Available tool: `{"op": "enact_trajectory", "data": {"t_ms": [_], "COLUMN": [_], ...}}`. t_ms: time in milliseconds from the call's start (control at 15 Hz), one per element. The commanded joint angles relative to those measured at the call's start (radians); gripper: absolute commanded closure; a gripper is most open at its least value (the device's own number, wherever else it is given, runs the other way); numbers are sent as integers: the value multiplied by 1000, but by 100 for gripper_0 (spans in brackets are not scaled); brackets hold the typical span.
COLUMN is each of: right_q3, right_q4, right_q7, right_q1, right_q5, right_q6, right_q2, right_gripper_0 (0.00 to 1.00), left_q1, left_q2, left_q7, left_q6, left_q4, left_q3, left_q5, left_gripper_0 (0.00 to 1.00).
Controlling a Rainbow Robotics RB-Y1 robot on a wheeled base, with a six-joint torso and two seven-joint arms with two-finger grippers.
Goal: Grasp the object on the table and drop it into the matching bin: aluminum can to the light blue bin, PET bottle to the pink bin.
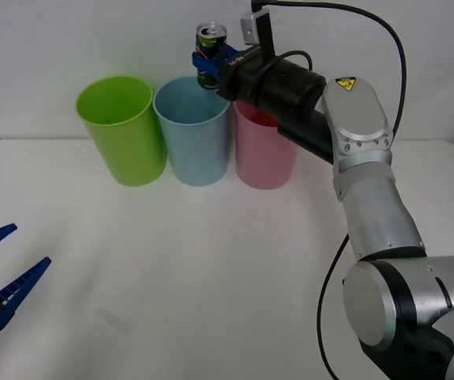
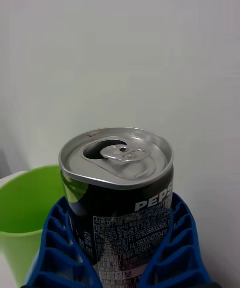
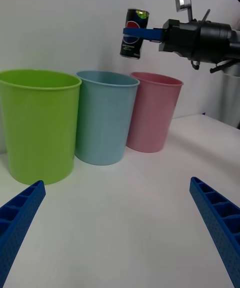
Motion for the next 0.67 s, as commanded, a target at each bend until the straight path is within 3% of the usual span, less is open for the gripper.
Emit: {"op": "enact_trajectory", "data": {"t_ms": [67,667], "right_q3": [17,59], "right_q4": [13,32], "right_q7": [0,3], "right_q1": [0,-3], "right_q5": [-11,-14], "right_q6": [-1,9], "right_q2": [0,0], "right_gripper_0": [100,100], "left_q1": [0,0], "left_q2": [0,0], "left_q7": [0,0], "left_q6": [0,0], "left_q4": [0,0], "left_q3": [0,0], "left_q5": [0,0], "left_gripper_0": [0,0]}}
